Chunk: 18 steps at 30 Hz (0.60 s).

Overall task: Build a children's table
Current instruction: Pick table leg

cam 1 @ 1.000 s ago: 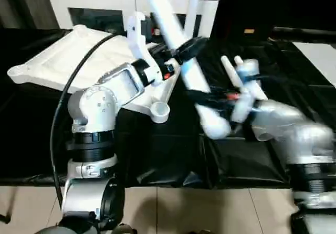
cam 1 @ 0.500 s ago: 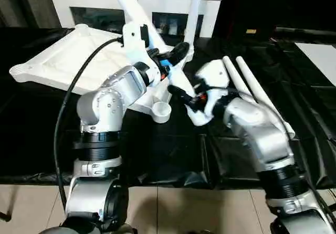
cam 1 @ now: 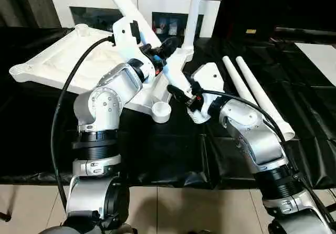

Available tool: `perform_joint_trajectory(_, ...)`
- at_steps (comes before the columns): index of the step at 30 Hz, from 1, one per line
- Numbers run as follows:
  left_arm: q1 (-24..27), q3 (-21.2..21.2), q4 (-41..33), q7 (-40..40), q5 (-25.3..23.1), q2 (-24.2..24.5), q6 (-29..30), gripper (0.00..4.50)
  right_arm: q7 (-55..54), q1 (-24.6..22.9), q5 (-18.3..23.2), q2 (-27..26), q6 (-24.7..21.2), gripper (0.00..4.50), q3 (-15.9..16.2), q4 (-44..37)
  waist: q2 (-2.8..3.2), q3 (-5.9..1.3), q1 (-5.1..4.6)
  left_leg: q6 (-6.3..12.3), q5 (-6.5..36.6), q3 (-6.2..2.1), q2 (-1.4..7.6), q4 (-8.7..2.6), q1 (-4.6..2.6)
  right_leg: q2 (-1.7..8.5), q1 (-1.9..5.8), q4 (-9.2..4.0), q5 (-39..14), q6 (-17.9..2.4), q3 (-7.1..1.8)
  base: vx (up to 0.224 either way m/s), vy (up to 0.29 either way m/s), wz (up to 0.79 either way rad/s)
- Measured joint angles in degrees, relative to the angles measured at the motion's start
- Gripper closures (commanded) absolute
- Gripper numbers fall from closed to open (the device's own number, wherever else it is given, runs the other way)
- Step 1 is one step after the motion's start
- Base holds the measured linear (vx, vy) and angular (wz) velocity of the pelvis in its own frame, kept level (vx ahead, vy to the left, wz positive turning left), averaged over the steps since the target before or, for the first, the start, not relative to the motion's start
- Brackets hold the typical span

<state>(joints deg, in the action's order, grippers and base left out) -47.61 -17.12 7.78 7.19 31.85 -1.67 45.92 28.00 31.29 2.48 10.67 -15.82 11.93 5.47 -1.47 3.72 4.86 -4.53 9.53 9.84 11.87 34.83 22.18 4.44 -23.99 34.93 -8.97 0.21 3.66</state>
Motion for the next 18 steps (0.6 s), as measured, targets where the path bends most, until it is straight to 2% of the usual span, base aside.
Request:
perform_joint_trajectory(6,0.0,-0.2,0.0,0.8,1.2,0.0,0.0,2.50,-0.2,0.0,-0.1,-0.3,0.4,2.69,0.0,0.3,-0.01,0.00,0.02,0.00,0.0,0.00,0.00,0.00,-0.01,0.00,0.00,0.00,0.0,0.0,-0.01,0.000,0.000,0.00)
perform_joint_trajectory(18,0.0,0.2,-0.1,2.3,1.7,0.6,-0.9,2.64,-0.6,0.0,-0.9,-0.5,1.7,2.69,-0.1,0.6,-0.01,0.00,-0.01,0.00,0.0,0.00,0.00,0.01,-0.01,0.00,0.00,0.01,0.0,-0.1,-0.01,0.000,0.000,0.00)
